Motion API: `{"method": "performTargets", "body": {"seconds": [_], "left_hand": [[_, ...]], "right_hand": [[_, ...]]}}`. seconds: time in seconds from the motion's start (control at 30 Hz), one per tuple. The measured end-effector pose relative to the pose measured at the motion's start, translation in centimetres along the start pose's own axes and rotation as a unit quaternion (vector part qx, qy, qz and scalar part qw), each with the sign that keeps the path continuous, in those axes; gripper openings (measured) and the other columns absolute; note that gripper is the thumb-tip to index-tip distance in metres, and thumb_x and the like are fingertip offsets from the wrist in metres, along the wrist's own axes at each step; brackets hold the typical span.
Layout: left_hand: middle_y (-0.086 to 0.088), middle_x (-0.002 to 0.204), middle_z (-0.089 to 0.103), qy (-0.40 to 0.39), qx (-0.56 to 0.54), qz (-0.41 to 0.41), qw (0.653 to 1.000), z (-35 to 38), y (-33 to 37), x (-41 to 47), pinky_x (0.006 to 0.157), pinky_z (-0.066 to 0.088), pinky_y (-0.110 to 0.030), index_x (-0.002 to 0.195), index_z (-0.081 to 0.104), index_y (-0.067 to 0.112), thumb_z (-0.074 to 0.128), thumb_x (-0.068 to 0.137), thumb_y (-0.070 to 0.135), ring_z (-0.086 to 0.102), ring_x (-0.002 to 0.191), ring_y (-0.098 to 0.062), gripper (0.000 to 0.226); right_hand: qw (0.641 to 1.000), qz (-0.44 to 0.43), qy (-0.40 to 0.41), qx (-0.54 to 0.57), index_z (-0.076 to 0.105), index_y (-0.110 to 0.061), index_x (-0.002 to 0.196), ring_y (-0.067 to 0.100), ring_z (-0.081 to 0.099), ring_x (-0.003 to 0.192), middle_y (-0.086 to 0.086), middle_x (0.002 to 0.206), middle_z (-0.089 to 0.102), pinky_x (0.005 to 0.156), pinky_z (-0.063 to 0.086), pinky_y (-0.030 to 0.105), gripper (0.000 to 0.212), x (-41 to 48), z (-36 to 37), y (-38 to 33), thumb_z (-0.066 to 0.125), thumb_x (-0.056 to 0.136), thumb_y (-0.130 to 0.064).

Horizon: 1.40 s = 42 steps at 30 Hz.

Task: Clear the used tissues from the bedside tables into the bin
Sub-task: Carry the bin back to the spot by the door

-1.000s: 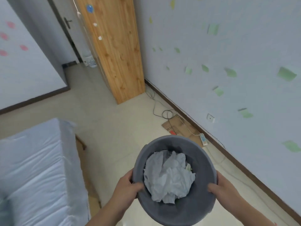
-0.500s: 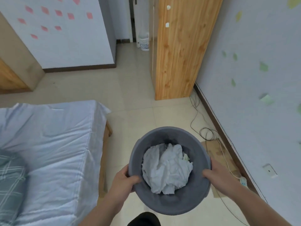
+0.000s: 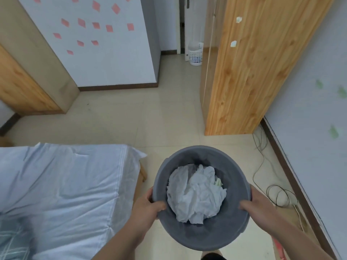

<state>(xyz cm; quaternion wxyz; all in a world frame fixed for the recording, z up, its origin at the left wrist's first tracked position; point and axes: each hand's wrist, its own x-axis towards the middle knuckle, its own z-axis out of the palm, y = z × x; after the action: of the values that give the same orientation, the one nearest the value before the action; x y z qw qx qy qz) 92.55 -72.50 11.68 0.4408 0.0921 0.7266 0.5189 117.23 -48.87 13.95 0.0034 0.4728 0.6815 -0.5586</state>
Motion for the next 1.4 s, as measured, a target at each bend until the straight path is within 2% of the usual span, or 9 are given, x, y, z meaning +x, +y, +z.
{"method": "performTargets", "body": {"seconds": [0.2,0.3,0.43,0.63,0.77,0.93,1.07,1.2,1.4], "left_hand": [[-0.001,0.101,0.083,0.047,-0.017,-0.013,0.999,-0.2,7.1,10.7,0.07,0.063,-0.03,0.113,0.079,0.034,0.074,0.05,0.022,0.08,0.089,-0.021,0.064],[-0.004,0.097,0.083,0.081,-0.028,-0.009,0.996,-0.7,10.7,15.1,0.068,0.064,-0.031,0.107,0.081,0.03,0.074,0.049,0.022,0.08,0.084,-0.021,0.058],[-0.006,0.093,0.083,0.123,-0.065,-0.028,0.99,-2.4,14.4,21.2,0.064,0.063,-0.028,0.106,0.079,0.02,0.073,0.061,0.011,0.081,0.081,-0.023,0.046],[-0.006,0.095,0.083,0.135,-0.101,-0.032,0.985,-6.9,19.0,32.6,0.071,0.068,-0.04,0.094,0.081,0.037,0.071,0.063,0.011,0.08,0.084,-0.025,0.042],[-0.006,0.095,0.083,0.119,-0.113,-0.051,0.985,-11.0,22.3,41.2,0.063,0.062,-0.027,0.103,0.081,0.028,0.069,0.061,0.009,0.079,0.078,-0.02,0.048],[0.001,0.074,0.077,0.092,-0.1,-0.049,0.99,-15.3,29.6,50.3,0.048,0.051,-0.018,0.105,0.079,0.018,0.067,0.058,0.008,0.067,0.055,-0.007,0.05],[0.003,0.078,0.079,0.078,-0.076,-0.023,0.994,-18.0,35.9,57.3,0.051,0.051,-0.017,0.097,0.082,0.033,0.067,0.057,0.01,0.069,0.06,-0.004,0.048],[-0.003,0.097,0.083,0.07,-0.073,-0.025,0.995,-19.3,39.7,64.2,0.065,0.06,-0.025,0.101,0.081,0.038,0.069,0.058,0.012,0.078,0.081,-0.016,0.052],[-0.006,0.098,0.083,0.088,-0.08,-0.07,0.99,-21.4,45.1,75.7,0.071,0.067,-0.04,0.099,0.083,0.035,0.069,0.054,0.013,0.08,0.084,-0.023,0.052]], "right_hand": [[0.997,-0.003,-0.071,0.016,0.061,-0.04,0.115,-0.009,0.066,0.08,-0.031,0.093,0.071,0.07,0.049,0.026,0.057,14.7,-2.6,-7.5,0.058,0.06,-0.025],[0.995,-0.017,-0.102,-0.01,0.06,-0.042,0.114,-0.004,0.068,0.086,-0.031,0.093,0.072,0.072,0.051,0.027,0.056,21.5,-4.2,-13.2,0.059,0.062,-0.025],[0.992,-0.049,-0.113,-0.035,0.062,-0.038,0.118,0.011,0.069,0.099,-0.014,0.105,0.075,0.079,0.055,0.034,0.05,30.2,-4.2,-20.4,0.062,0.079,-0.008],[0.992,-0.047,-0.109,-0.04,0.062,-0.041,0.115,0.013,0.07,0.097,-0.011,0.105,0.075,0.081,0.057,0.035,0.055,41.4,-1.2,-27.9,0.059,0.065,-0.019],[0.992,-0.035,-0.109,-0.044,0.063,-0.039,0.115,0.005,0.071,0.089,-0.018,0.097,0.076,0.074,0.055,0.03,0.056,48.9,1.0,-33.2,0.059,0.061,-0.023],[0.996,-0.029,-0.081,-0.033,0.065,-0.039,0.111,0.003,0.071,0.084,-0.019,0.092,0.075,0.072,0.055,0.031,0.054,56.8,1.5,-41.3,0.059,0.061,-0.022],[0.998,-0.039,-0.05,-0.013,0.064,-0.04,0.11,0.0,0.069,0.076,-0.021,0.088,0.074,0.067,0.053,0.033,0.05,62.5,1.6,-45.9,0.058,0.066,-0.016],[0.999,-0.028,-0.034,0.0,0.061,-0.044,0.108,-0.003,0.068,0.075,-0.026,0.086,0.072,0.064,0.052,0.034,0.053,69.5,1.7,-49.2,0.056,0.061,-0.019],[0.998,-0.009,-0.055,-0.016,0.064,-0.038,0.112,0.014,0.071,0.092,-0.011,0.1,0.075,0.074,0.058,0.041,0.048,82.5,2.3,-54.7,0.062,0.075,-0.009]]}}
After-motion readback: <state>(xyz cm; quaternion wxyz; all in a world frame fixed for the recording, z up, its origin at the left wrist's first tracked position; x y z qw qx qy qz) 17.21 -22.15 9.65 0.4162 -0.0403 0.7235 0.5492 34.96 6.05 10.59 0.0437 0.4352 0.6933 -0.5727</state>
